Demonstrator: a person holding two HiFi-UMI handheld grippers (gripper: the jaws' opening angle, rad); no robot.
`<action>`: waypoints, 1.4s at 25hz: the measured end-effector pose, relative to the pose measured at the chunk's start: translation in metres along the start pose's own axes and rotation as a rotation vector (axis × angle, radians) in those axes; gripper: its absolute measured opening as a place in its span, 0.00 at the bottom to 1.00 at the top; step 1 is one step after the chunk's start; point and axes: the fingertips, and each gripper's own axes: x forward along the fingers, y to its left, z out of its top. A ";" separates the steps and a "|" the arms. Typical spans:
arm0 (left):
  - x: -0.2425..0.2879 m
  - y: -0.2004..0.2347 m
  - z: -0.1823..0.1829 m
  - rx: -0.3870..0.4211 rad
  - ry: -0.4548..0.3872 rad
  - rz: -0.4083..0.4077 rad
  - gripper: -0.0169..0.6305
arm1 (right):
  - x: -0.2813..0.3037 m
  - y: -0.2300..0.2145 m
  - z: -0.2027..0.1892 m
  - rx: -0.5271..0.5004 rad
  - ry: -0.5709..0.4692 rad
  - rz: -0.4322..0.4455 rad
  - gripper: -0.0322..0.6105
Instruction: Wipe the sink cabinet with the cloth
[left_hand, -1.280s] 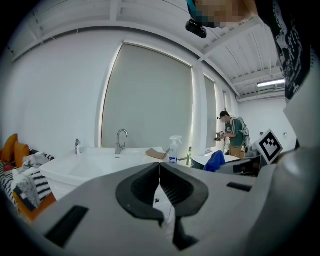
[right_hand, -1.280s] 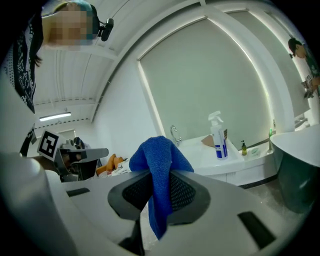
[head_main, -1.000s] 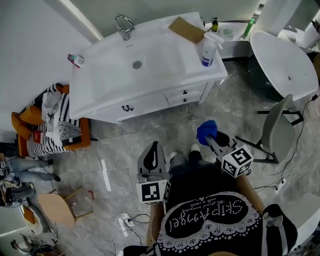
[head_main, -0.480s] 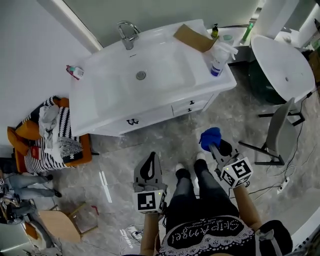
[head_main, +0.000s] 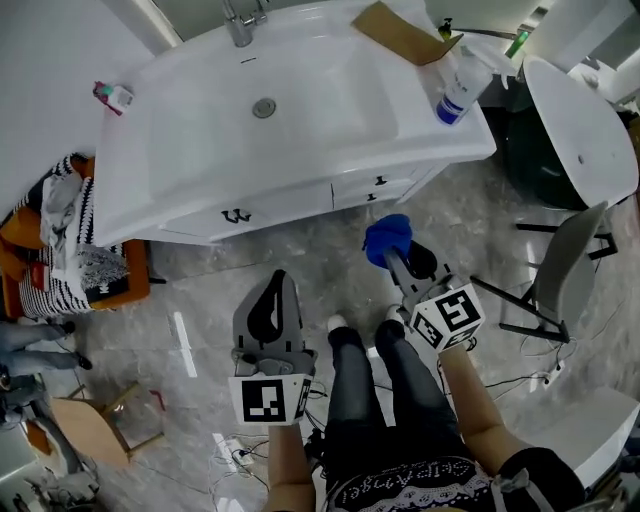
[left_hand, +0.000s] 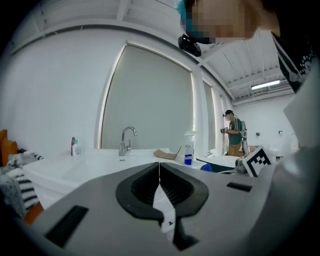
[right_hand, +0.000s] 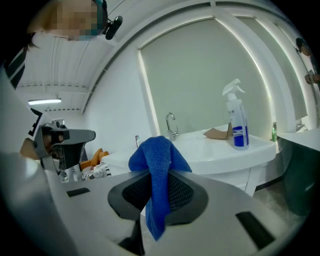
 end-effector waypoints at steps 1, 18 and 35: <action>0.006 -0.006 -0.017 -0.018 -0.010 0.001 0.04 | 0.010 -0.006 -0.011 -0.012 -0.006 -0.002 0.15; 0.099 -0.015 -0.318 0.034 -0.105 -0.062 0.04 | 0.167 -0.060 -0.142 -0.259 -0.350 0.008 0.14; 0.180 -0.012 -0.421 -0.006 -0.184 -0.010 0.04 | 0.188 -0.066 -0.134 -0.447 -0.682 -0.009 0.14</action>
